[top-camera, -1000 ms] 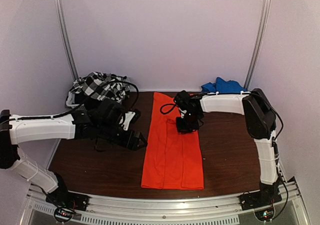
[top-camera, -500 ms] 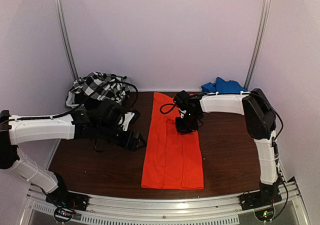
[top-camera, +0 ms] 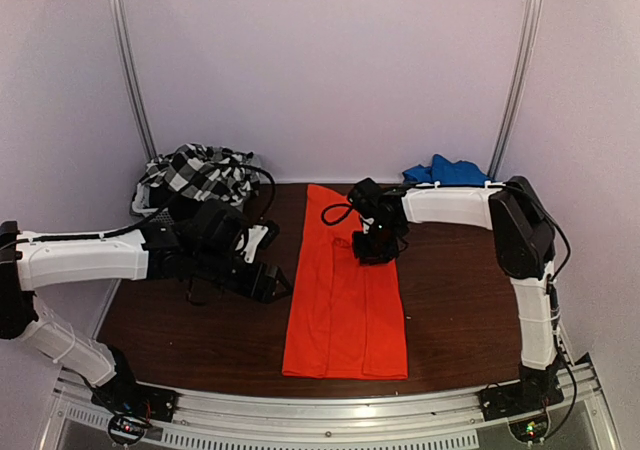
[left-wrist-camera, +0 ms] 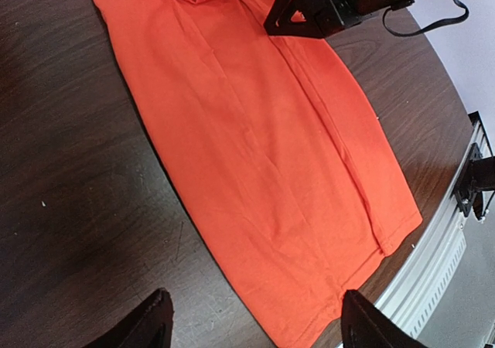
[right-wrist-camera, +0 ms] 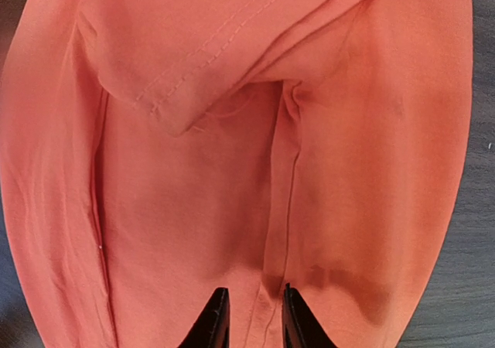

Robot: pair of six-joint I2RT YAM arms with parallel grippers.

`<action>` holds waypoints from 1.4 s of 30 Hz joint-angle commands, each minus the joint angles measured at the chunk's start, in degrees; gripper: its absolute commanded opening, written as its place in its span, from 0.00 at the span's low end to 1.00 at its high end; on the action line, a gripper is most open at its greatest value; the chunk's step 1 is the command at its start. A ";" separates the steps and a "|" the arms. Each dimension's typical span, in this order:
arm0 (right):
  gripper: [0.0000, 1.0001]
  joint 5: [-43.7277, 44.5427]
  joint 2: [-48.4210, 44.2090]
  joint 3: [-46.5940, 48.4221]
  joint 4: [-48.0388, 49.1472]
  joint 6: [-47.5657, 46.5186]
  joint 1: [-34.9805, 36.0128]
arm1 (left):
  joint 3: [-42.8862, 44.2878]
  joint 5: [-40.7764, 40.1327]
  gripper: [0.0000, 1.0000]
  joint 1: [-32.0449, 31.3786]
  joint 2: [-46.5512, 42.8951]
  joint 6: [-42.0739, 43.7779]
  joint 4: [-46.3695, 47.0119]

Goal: Fold and stack the mixed laundry pile
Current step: Smooth out the rectangle-folded T-shirt at the center of the board.

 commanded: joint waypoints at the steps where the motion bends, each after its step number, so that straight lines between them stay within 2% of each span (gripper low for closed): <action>1: 0.24 1.56 -0.12 0.26 -0.62 -0.50 0.03 | -0.43 0.28 0.76 0.06 0.01 -0.66 1.57; 12: 0.23 1.55 3.05 -0.03 -0.44 -0.88 -0.04 | 0.37 -0.02 0.76 0.03 0.07 -0.55 1.22; 16: 0.12 0.68 2.80 0.10 0.07 -0.88 0.08 | 0.12 0.00 0.76 0.03 -0.01 -0.56 1.22; 19: 0.01 -0.05 2.20 0.70 0.46 -0.75 0.12 | 0.07 -0.03 0.77 0.04 -0.17 -0.57 1.10; 20: 0.00 -0.09 2.10 1.15 0.09 -0.65 0.06 | 0.04 -0.08 0.77 0.03 -0.23 -0.56 1.11; 30: 0.00 -0.58 -0.59 3.43 -2.00 0.15 0.34 | -0.23 0.12 0.77 0.08 -0.70 -0.43 1.11; 37: 0.00 -5.15 -0.29 1.40 1.80 2.74 0.81 | -1.73 -0.37 0.77 0.05 -2.30 -0.32 2.17; 42: 0.00 -11.21 -0.20 -2.81 8.08 6.21 1.55 | -2.85 -0.41 0.78 0.08 -2.99 -1.18 2.30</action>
